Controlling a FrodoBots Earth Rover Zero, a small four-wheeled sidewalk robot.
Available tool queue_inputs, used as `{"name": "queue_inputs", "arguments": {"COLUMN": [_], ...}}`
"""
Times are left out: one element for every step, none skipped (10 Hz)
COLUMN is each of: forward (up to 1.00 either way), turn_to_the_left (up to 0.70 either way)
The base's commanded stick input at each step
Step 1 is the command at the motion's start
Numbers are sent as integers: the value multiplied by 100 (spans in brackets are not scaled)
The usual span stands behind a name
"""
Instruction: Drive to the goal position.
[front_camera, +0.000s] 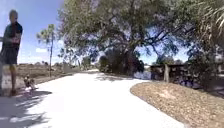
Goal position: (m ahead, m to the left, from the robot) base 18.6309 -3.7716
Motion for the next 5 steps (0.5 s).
{"name": "queue_inputs", "arguments": {"forward": [70, 70, 70, 70, 70], "turn_to_the_left": [0, 0, 0, 0, 0]}}
